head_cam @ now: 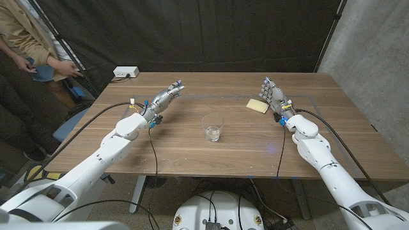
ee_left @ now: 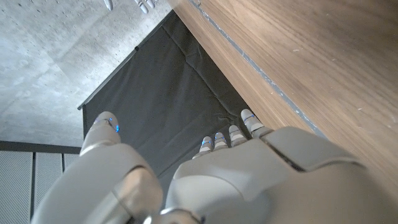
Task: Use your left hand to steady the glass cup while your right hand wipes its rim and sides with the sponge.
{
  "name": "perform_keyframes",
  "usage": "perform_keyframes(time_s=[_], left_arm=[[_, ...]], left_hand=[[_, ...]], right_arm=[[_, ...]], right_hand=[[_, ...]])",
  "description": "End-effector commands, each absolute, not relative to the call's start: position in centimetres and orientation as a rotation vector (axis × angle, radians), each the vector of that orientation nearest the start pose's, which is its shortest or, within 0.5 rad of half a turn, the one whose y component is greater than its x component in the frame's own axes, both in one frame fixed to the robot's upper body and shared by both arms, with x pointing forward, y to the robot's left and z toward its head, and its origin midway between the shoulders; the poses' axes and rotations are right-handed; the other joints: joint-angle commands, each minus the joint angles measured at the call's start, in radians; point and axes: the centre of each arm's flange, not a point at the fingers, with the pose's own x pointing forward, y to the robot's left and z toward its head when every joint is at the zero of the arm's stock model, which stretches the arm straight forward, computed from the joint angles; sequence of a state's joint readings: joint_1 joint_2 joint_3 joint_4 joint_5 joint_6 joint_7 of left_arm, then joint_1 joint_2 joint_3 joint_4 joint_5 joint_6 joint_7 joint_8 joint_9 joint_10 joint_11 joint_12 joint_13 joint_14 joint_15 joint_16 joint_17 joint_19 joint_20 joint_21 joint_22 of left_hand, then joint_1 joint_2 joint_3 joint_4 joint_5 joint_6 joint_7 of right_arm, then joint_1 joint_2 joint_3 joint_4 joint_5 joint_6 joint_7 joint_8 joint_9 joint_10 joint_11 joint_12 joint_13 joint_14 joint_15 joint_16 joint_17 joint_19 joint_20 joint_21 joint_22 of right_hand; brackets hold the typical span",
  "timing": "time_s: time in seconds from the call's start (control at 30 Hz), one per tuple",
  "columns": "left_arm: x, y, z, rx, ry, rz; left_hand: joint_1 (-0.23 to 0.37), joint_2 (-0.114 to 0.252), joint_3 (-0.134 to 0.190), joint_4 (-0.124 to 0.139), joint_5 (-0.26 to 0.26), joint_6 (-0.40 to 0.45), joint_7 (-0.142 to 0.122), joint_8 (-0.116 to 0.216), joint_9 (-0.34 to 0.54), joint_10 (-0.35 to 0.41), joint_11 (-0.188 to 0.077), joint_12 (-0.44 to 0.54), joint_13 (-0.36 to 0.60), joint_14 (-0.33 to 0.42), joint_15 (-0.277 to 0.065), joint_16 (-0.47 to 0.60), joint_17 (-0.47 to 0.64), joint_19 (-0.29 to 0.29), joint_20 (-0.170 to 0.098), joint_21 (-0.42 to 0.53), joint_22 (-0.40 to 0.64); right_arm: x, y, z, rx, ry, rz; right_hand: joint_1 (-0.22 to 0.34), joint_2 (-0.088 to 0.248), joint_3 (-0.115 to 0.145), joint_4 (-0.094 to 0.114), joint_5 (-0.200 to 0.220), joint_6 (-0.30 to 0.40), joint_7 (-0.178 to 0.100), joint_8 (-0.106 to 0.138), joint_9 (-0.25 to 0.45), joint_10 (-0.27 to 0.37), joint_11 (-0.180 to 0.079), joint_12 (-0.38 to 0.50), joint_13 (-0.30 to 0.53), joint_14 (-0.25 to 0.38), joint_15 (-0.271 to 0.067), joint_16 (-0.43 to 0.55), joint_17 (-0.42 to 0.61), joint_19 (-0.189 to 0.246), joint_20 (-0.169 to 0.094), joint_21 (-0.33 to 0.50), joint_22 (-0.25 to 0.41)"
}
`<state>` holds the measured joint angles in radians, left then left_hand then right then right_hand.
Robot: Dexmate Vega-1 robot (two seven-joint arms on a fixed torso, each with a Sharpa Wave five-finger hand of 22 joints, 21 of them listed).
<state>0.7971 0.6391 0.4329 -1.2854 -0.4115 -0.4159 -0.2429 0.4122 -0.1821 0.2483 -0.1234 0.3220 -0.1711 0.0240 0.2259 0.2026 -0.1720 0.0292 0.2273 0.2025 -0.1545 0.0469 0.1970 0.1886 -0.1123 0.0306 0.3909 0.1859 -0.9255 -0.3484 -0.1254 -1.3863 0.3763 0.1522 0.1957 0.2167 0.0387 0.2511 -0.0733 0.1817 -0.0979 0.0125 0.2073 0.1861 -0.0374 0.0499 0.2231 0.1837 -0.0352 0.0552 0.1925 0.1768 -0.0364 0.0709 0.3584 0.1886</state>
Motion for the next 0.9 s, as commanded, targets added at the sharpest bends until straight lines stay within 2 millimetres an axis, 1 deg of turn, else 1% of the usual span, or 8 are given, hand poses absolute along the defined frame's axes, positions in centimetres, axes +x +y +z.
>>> perform_keyframes(time_s=[0.03,0.13,0.2,0.3,0.53,0.7,0.9], left_arm=[[61.7,28.2,-1.6,0.521,-0.674,-0.490],[61.3,28.1,-1.7,0.534,-0.681,-0.503],[61.1,28.0,-1.8,0.543,-0.682,-0.509],[60.9,27.8,-2.1,0.545,-0.681,-0.519],[60.2,27.0,-2.6,0.603,-0.683,-0.555],[59.7,26.6,-2.9,0.624,-0.692,-0.563],[59.1,26.0,-3.3,0.655,-0.697,-0.586]], left_hand=[[0.023,-0.005,-0.008,-0.014,0.009,-0.257,0.022,-0.003,0.004,-0.092,0.016,-0.005,0.006,-0.015,0.008,-0.003,0.001,-0.008,0.007,-0.006,0.002],[0.031,-0.007,-0.016,-0.021,0.011,-0.254,0.031,-0.002,0.005,-0.096,0.019,-0.007,0.006,-0.023,0.012,-0.006,0.002,-0.008,0.010,-0.009,0.002],[0.036,-0.008,-0.022,-0.024,0.012,-0.250,0.037,-0.001,0.005,-0.099,0.017,-0.008,0.006,-0.025,0.012,-0.006,0.002,-0.008,0.010,-0.010,0.002],[0.041,-0.010,-0.029,-0.028,0.014,-0.248,0.046,0.000,0.005,-0.100,0.025,-0.008,0.007,-0.027,0.019,-0.006,0.002,-0.007,0.019,-0.013,0.001],[0.052,-0.013,-0.047,-0.036,0.019,-0.251,0.044,-0.003,0.006,-0.109,0.021,-0.011,0.007,-0.042,0.021,-0.010,0.002,-0.006,0.022,-0.018,0.001],[0.063,-0.013,-0.067,-0.041,0.025,-0.226,0.056,0.006,0.007,-0.105,0.015,-0.008,0.007,-0.044,0.020,-0.008,0.002,-0.007,0.017,-0.024,0.000],[0.070,-0.012,-0.079,-0.043,0.028,-0.239,0.055,0.000,0.007,-0.108,0.012,-0.009,0.007,-0.049,0.018,-0.008,0.002,-0.008,0.013,-0.028,0.000]], right_arm=[[63.2,-28.2,-3.3,-0.055,-0.583,0.240],[62.9,-28.2,-3.4,-0.055,-0.584,0.237],[62.6,-28.1,-3.5,-0.056,-0.585,0.236],[62.1,-28.1,-3.6,-0.056,-0.586,0.233],[61.0,-28.2,-3.9,-0.059,-0.590,0.221],[60.0,-28.3,-4.1,-0.059,-0.593,0.216],[59.1,-28.2,-4.4,-0.065,-0.598,0.213]], right_hand=[[0.008,0.001,-0.003,-0.002,0.005,0.001,0.001,0.003,0.002,0.007,0.001,0.005,0.005,0.006,0.000,0.004,0.003,0.003,-0.006,-0.002,0.003],[0.005,0.002,-0.005,-0.001,0.004,0.001,0.001,0.002,0.002,0.012,0.000,0.006,0.005,0.007,-0.001,0.004,0.004,0.003,-0.008,-0.003,0.004],[0.003,0.003,-0.006,0.001,0.004,0.002,0.002,0.002,0.002,0.013,0.000,0.007,0.005,0.007,-0.002,0.004,0.004,0.004,-0.009,-0.003,0.004],[0.000,0.003,-0.007,0.003,0.004,0.003,0.004,0.001,0.002,0.013,0.000,0.006,0.005,0.008,-0.003,0.005,0.005,0.005,-0.012,-0.003,0.004],[-0.007,0.004,-0.011,0.006,0.004,0.005,0.006,0.000,0.002,0.017,0.001,0.007,0.005,0.009,-0.004,0.005,0.006,0.006,-0.016,-0.005,0.004],[-0.012,0.006,-0.013,0.009,0.003,0.006,0.006,0.000,0.002,0.017,0.001,0.006,0.005,0.011,-0.005,0.005,0.007,0.007,-0.017,-0.006,0.004],[-0.014,0.007,-0.015,0.011,0.004,0.007,0.006,-0.001,0.002,0.022,0.000,0.007,0.005,0.012,-0.006,0.005,0.007,0.007,-0.019,-0.007,0.005]])
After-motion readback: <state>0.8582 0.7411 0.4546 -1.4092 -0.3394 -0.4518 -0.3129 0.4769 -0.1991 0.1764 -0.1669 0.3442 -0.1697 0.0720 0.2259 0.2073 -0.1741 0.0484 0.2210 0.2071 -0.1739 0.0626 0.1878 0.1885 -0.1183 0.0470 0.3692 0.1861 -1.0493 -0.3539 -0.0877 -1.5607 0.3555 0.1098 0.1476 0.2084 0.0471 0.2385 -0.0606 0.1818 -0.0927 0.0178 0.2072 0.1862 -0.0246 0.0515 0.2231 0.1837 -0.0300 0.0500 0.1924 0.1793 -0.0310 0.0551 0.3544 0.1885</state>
